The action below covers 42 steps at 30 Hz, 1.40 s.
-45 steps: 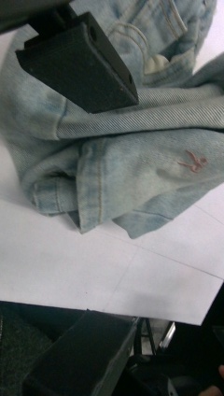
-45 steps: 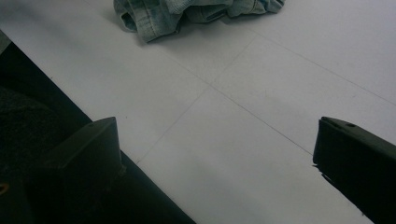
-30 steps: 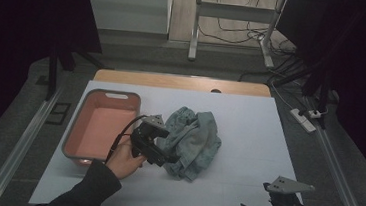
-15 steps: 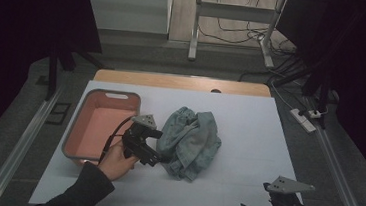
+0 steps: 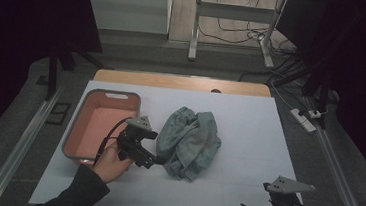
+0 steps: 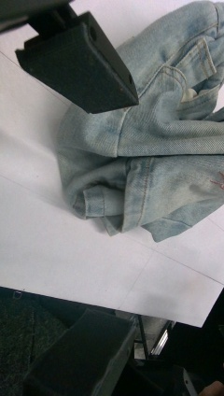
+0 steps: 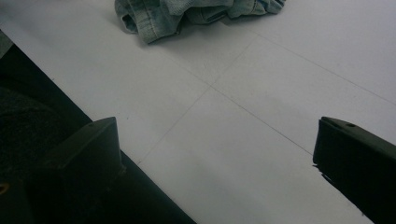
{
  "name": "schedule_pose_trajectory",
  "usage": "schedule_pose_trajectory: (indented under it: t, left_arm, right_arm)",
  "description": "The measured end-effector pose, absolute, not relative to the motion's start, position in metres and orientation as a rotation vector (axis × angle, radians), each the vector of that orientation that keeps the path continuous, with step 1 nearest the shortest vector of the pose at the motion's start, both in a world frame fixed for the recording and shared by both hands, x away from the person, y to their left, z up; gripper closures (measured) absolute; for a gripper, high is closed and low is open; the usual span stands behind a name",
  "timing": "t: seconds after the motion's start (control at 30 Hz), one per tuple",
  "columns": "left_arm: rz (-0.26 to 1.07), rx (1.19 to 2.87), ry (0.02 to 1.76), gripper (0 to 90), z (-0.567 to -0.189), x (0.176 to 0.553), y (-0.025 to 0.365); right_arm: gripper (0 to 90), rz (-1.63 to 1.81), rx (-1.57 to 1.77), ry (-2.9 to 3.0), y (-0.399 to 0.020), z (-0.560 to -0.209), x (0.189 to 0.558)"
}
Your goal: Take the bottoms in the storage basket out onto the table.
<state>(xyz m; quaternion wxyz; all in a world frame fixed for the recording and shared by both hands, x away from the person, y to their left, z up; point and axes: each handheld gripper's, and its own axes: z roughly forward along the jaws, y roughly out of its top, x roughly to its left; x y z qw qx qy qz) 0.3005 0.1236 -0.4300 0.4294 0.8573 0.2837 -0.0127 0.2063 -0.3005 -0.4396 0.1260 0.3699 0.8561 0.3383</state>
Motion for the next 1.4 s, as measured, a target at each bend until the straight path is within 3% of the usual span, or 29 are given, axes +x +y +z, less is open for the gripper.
schedule_pose_trajectory:
  t: [1.4]
  left_arm:
    - [0.007,2.111,0.800,0.0,-0.431,0.276,0.158]
  right_arm:
    - [0.7,0.985,1.091,2.487,-0.301,-0.440,0.206]
